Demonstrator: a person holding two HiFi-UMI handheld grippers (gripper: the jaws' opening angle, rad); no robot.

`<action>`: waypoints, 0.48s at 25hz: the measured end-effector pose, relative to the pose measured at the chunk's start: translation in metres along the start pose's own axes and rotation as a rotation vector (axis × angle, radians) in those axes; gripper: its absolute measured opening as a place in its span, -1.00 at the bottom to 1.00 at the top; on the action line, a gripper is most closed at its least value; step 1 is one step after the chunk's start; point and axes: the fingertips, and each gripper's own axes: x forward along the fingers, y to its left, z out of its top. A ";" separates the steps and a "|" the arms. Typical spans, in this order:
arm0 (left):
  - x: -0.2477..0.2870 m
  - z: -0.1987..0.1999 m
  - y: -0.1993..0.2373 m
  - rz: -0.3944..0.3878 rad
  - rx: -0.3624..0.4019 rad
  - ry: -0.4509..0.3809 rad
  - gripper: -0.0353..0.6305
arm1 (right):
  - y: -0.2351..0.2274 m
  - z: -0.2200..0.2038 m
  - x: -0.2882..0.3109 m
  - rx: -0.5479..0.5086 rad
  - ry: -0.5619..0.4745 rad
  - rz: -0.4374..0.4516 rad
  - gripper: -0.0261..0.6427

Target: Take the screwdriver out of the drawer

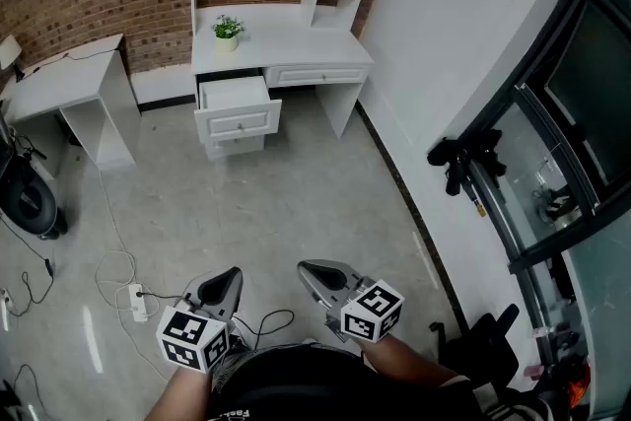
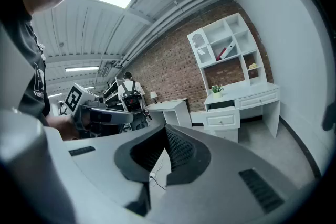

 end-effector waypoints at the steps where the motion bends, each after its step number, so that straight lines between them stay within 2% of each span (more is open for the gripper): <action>1: -0.001 0.001 0.001 -0.002 0.001 0.000 -0.84 | 0.001 0.000 0.001 0.002 0.000 0.001 -0.92; 12: 0.000 0.001 0.011 -0.025 -0.017 -0.013 -0.84 | 0.011 -0.004 0.016 -0.009 0.033 0.013 -0.92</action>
